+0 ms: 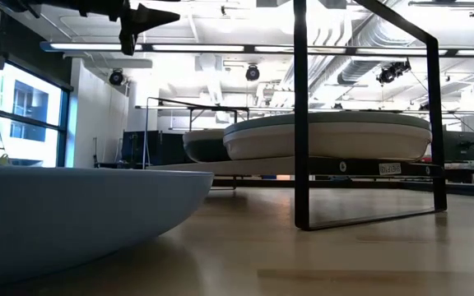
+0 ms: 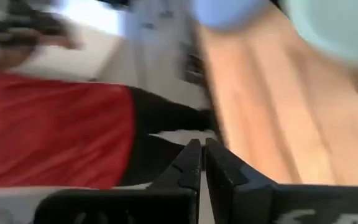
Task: Place and stack plates onto a shelf
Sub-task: Adjust the plates
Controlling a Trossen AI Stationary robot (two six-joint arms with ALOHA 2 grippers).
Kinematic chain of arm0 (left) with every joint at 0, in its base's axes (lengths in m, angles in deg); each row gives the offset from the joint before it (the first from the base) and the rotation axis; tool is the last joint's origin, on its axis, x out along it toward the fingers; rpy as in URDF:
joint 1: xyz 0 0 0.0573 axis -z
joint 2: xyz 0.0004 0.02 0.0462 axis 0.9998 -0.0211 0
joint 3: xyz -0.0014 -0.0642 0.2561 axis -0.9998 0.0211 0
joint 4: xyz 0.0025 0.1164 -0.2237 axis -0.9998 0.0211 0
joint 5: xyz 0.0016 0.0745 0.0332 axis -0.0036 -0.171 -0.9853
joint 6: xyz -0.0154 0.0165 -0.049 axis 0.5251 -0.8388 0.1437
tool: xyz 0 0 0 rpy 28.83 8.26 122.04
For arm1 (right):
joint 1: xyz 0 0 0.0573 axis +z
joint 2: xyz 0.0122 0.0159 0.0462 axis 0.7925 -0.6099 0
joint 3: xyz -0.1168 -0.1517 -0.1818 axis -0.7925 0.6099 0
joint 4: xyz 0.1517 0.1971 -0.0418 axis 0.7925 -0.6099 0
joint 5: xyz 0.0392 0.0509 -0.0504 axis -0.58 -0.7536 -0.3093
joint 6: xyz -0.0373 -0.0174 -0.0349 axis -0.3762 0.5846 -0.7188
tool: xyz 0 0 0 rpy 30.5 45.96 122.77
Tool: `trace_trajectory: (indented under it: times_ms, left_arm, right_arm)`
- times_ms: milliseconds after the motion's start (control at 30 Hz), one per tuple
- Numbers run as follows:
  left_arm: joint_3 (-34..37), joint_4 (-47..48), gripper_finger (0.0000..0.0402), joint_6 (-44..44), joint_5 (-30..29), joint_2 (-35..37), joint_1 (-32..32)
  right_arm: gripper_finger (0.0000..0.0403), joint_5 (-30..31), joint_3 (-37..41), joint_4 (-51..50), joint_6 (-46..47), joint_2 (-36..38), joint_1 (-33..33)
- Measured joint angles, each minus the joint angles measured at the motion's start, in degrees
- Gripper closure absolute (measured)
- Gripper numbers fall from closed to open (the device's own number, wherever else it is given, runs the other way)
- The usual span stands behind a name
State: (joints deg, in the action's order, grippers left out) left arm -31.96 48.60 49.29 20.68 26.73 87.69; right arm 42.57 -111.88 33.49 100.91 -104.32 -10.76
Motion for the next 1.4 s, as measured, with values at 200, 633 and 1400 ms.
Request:
trace_trajectory:
  times_ms: [200,633,1400]
  left_arm:
    - [0.0,0.0,0.0271,0.0,0.0,0.0,0.0]
    - [0.0,0.0,0.0271,0.0,0.0,0.0,0.0]
    - [0.0,-0.1,0.0271,0.5,-0.2,0.0,0.0]
  right_arm:
    - [0.0402,15.3,8.4,4.6,22.5,-9.9,8.1]
    - [0.0403,25.2,3.3,19.1,24.8,-35.1,7.1]
    - [0.0403,37.5,0.9,15.2,18.6,-38.0,2.7]
